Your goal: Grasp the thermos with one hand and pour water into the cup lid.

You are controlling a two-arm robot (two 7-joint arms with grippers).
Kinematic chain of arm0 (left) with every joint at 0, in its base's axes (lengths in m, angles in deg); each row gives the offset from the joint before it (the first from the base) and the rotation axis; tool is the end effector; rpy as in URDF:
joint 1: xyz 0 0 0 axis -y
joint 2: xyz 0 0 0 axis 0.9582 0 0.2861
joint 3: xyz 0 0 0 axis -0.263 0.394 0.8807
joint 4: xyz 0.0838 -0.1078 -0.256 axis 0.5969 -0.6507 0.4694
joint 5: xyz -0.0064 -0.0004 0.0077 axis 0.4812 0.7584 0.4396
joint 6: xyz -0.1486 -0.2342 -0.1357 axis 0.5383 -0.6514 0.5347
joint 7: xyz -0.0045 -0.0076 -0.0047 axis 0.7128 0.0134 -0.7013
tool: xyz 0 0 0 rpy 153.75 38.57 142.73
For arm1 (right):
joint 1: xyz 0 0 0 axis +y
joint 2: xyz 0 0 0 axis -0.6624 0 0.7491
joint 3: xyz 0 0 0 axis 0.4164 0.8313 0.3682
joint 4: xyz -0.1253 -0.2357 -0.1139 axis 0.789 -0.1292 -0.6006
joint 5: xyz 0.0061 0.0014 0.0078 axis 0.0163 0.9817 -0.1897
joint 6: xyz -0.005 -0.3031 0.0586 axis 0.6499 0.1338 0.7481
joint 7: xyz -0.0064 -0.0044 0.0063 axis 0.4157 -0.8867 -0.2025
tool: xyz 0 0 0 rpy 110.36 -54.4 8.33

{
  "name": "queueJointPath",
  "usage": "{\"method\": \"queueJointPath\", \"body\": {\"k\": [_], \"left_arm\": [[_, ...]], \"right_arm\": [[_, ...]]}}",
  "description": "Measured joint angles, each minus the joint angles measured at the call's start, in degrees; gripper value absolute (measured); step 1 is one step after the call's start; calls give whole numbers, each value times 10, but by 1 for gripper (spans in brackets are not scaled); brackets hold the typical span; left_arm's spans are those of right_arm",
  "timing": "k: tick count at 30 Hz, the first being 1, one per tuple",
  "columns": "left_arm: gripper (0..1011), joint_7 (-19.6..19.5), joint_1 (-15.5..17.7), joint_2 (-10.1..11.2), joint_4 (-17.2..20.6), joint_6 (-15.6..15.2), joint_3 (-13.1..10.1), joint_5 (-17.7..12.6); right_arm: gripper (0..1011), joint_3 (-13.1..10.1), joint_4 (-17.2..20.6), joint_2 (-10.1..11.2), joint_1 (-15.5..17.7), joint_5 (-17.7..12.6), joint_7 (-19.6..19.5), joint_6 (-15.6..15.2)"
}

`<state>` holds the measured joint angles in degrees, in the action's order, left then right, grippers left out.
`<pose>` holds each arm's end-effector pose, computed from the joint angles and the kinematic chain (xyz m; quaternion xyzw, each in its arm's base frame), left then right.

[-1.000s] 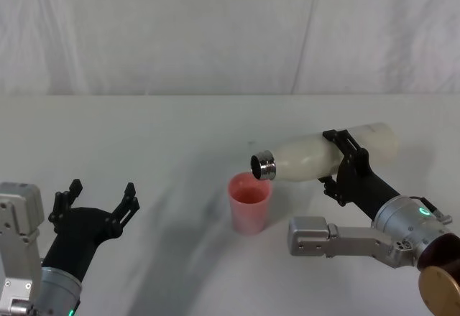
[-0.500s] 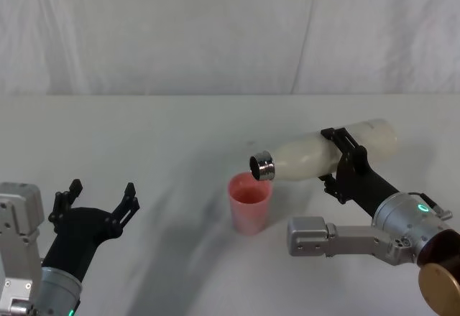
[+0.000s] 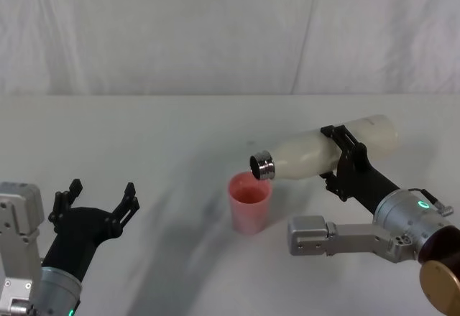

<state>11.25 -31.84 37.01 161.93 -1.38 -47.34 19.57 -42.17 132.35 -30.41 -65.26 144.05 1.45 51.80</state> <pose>0.2529 0.0375 -0.2853 -0.0173 0.0064 0.6616 0.7496 0.3596 0.0389 -0.2522 -0.3921 -0.5665 -0.3392 0.6406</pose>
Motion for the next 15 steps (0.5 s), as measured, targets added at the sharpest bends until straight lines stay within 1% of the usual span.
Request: {"method": "queueJointPath", "body": {"k": [15], "left_arm": [[1001,0,0,0,0,0,0,0]], "right_arm": [[947,3,5,3,-2,9,1,-6]]}}
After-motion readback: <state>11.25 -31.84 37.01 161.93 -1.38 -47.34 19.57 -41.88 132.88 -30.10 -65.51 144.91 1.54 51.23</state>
